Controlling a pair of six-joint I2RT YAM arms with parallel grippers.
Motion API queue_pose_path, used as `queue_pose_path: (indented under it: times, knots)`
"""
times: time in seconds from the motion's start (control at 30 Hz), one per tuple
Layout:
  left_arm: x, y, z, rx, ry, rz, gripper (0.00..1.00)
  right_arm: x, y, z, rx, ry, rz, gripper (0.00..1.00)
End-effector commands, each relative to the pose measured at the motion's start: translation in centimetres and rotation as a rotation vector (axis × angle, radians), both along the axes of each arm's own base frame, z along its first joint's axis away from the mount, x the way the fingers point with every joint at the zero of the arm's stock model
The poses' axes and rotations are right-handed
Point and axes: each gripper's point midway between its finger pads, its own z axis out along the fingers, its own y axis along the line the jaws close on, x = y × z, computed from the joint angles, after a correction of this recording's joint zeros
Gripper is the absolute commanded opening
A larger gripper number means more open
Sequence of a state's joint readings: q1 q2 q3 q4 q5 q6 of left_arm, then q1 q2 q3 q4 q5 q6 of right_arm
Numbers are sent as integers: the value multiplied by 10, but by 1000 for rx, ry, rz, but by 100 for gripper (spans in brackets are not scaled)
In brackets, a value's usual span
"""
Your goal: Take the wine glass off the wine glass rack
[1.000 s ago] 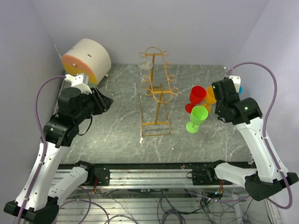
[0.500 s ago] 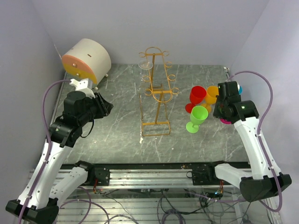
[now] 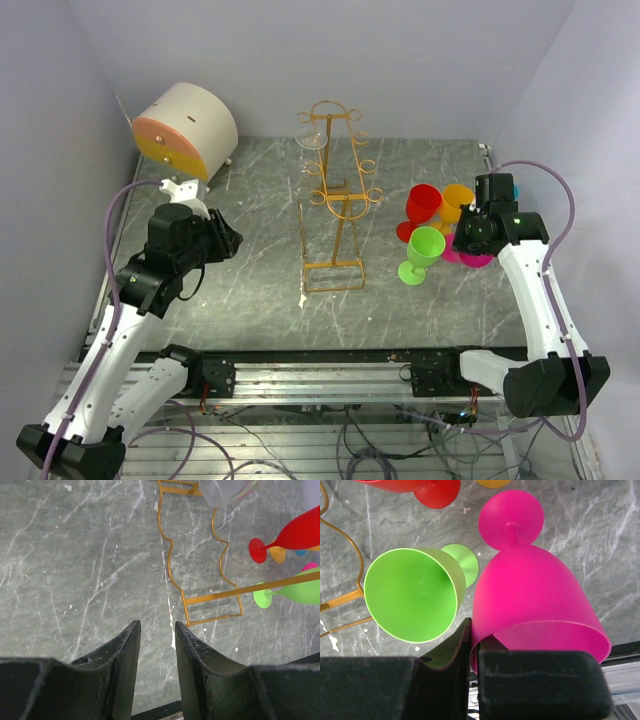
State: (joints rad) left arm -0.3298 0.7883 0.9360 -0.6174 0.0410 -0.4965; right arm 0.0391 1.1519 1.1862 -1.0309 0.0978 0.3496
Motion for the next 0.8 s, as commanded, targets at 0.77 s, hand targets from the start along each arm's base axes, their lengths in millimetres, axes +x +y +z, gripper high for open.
queue_pose_path:
  times: [0.77]
  knots:
    - [-3,0,-20,33,17,-28,44,0,-2,-28,20,83,-13,0]
